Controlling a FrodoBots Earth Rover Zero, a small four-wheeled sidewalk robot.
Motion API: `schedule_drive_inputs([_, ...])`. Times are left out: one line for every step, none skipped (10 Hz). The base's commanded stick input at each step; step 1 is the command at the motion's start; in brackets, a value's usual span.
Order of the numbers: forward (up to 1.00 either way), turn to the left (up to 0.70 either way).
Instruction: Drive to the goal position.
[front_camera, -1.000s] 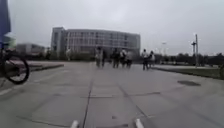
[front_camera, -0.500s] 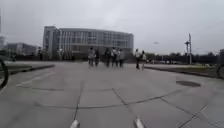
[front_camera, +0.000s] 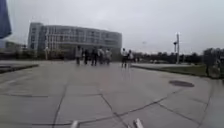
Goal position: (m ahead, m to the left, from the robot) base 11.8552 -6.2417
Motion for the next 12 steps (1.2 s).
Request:
schedule_drive_inputs([0.77,-0.02])
schedule_drive_inputs([0.77,-0.02])
schedule_drive_inputs([0.77,-0.02])
schedule_drive_inputs([0.77,-0.02])
schedule_drive_inputs([0.77,-0.02])
schedule_drive_inputs([0.77,-0.02])
schedule_drive_inputs([0.77,-0.02])
schedule_drive_inputs([0.77,-0.02])
schedule_drive_inputs([0.77,-0.02])
schedule_drive_inputs([0.77,-0.02])
schedule_drive_inputs([0.77,-0.02])
schedule_drive_inputs([0.77,-0.02])
